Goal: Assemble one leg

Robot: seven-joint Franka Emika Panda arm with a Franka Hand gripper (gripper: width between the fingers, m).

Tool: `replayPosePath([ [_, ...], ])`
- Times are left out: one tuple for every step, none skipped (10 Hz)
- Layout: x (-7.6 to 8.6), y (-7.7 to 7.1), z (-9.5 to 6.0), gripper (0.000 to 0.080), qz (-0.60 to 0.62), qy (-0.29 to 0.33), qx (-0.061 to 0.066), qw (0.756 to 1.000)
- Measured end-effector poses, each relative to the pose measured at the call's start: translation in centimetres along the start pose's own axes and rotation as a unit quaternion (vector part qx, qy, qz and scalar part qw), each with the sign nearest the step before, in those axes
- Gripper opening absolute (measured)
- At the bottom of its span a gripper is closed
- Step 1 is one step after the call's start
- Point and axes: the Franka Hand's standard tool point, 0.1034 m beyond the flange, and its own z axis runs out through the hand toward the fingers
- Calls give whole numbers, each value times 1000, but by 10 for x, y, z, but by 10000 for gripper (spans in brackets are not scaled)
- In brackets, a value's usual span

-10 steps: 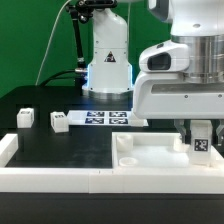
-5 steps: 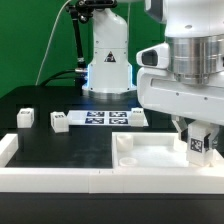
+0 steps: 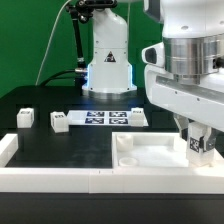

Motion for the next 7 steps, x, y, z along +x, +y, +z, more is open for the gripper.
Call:
replayPosePath([
  [-1, -2, -1, 458, -19, 1, 3, 1000],
  [-4, -8, -6, 603, -38, 6, 13, 999],
  [-7, -9, -7, 635, -67, 6, 13, 998],
  [-9, -10, -7, 635, -150, 9, 15, 989],
  [-14, -12, -6, 647, -219, 12, 16, 975],
  [-18, -13, -6, 649, -286, 20, 15, 958],
  [-18, -14, -5, 649, -348, 23, 15, 937],
])
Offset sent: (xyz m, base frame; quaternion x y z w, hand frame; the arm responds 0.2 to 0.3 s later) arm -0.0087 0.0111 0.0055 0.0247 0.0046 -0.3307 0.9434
